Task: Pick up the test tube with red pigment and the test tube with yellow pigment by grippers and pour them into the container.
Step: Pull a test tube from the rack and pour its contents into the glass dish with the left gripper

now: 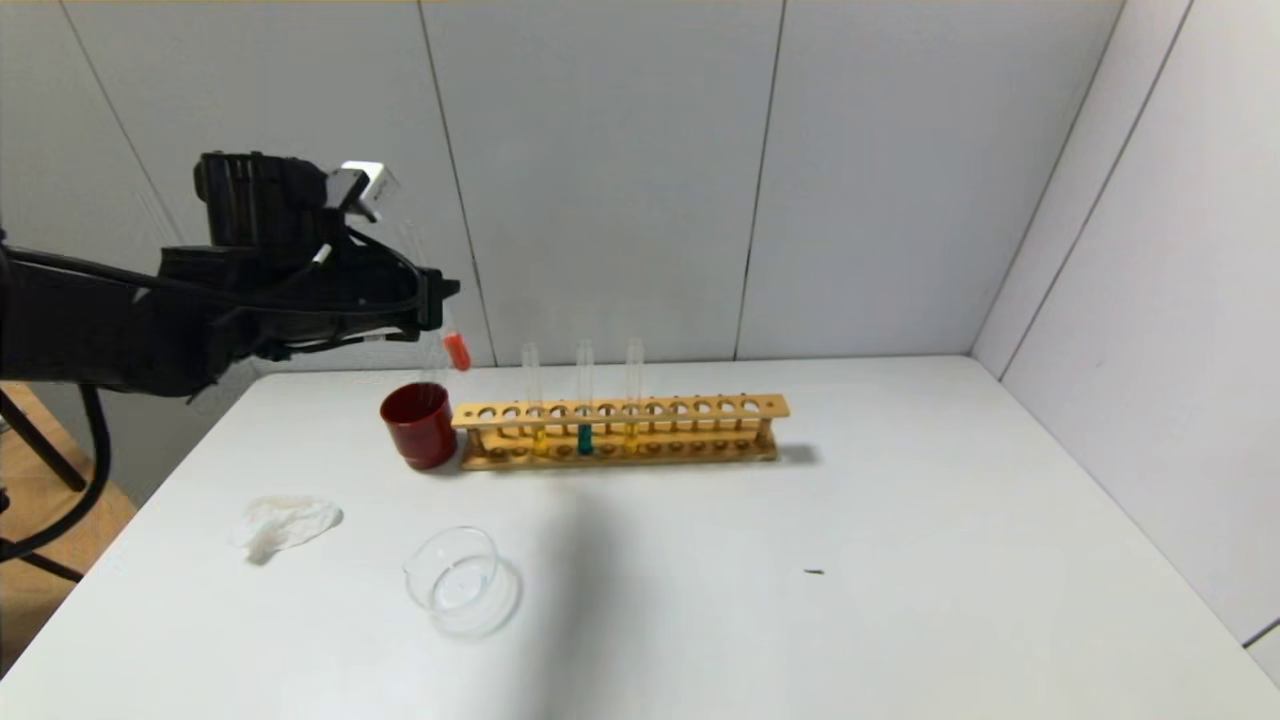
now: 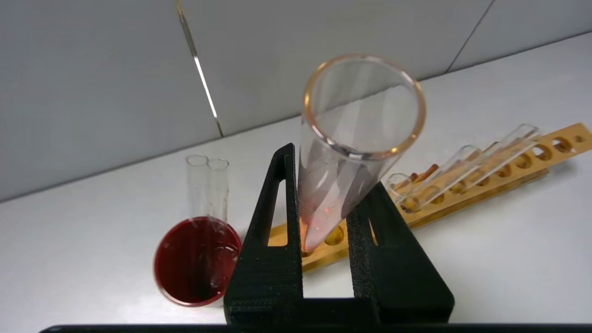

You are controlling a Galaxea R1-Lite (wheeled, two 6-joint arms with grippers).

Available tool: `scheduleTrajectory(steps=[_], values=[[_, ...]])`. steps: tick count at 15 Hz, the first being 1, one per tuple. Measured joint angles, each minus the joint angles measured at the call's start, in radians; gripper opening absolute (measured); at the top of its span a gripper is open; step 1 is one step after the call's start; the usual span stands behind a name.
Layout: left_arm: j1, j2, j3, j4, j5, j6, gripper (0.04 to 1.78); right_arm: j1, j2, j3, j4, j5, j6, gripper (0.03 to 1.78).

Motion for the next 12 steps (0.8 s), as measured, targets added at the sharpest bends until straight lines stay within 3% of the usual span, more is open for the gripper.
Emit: scheduleTrajectory(steps=[3,8,12], values=[[0.005,-0.098,0.051,0.022,0.036,0.016,0.33,0.000,0.000,0.000,0.000,0.000,0.000,1.75],[0.063,-0.250,0.274,0.016,0.033,0.167,0.33,0.000,0.000,0.000,0.000,0.000,0.000,1.75],[0.142,-0.320,0.428,0.020,-0.056,0.393,0.33,0.000,0.000,0.000,0.000,0.000,0.000,1.75]])
